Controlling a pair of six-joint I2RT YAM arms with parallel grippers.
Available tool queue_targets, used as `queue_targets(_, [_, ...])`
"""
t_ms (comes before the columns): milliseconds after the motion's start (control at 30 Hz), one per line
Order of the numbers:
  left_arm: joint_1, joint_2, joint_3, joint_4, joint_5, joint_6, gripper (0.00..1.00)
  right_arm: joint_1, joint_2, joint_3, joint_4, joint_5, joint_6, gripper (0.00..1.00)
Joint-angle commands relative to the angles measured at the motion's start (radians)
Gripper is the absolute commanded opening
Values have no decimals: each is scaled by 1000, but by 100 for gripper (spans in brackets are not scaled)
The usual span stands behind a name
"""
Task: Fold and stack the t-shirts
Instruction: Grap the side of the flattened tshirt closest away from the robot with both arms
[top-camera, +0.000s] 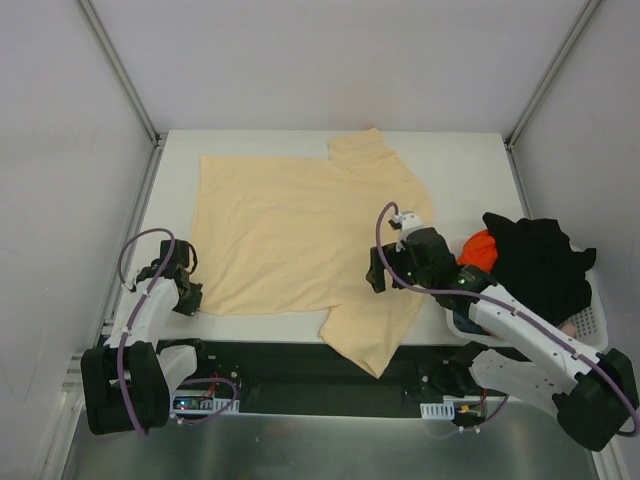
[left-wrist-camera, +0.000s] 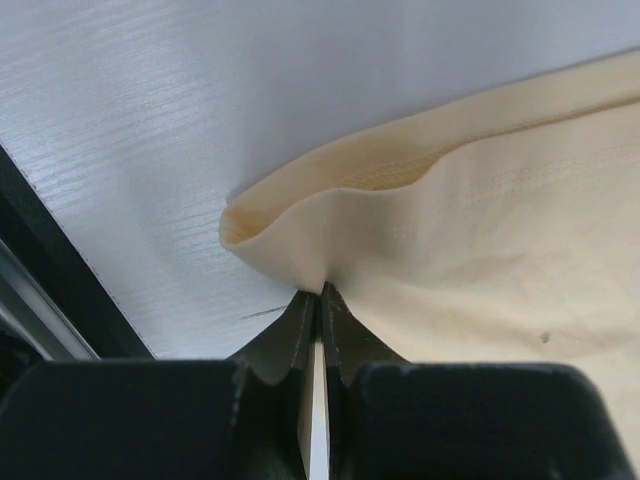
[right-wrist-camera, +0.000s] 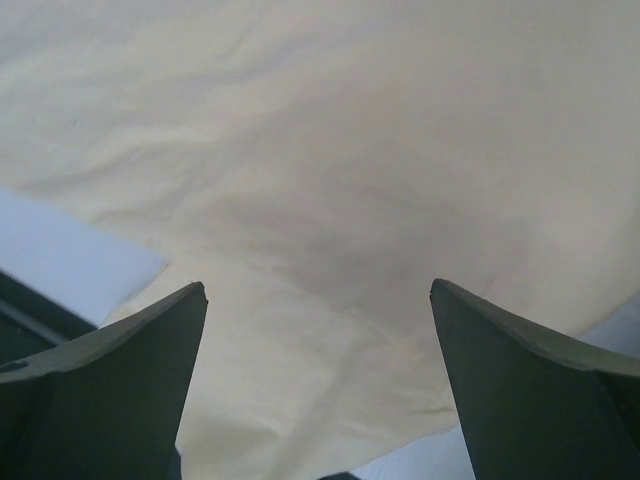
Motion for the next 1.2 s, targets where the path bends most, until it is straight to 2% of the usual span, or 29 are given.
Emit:
queue_targets(0, [11,-34,13,28,-3,51,0,195,34,81,-151,-13,-67,99])
queue_targets(100, [11,-58,-3,53,0,76,0,337,87,81,-201,-30,-68,94])
queue_targets(133, [11,-67,-7,60,0,82,0,365,109,74,-195,-114,-63,88])
queue_targets(200, [11,-73,-15,65,6,105,0,450,164,70,-204,-145,-40,84])
queue_targets(400, [11,-76,-26,77,31,108,0,650,270,75,-254,-61,101,72])
queue_targets(533, [11,-68,-21,82,31,111,0,713,378,77,-292,42,178,70])
queue_targets(767, [11,-51,-15,82,32,111,0,774,491,90,-287,71,238,62])
queue_targets(867, [11,-50,-16,83,26,105,0,779,518,84,-298,109,271,51])
queue_targets(900, [12,-50,-16,80,26,105,0,779,521,84,-309,124,282,40])
queue_targets(967, [11,-51,-15,82,28,105,0,778,523,90,-344,180,301,29])
queue_targets(1033, [12,-58,-10,82,29,107,0,774,512,98,-372,215,299,15])
queue_targets(1100, [11,-64,-4,82,28,113,0,768,505,119,-390,244,299,5])
queue_targets(1167, [11,-76,7,80,34,129,0,758,498,145,-418,284,308,1])
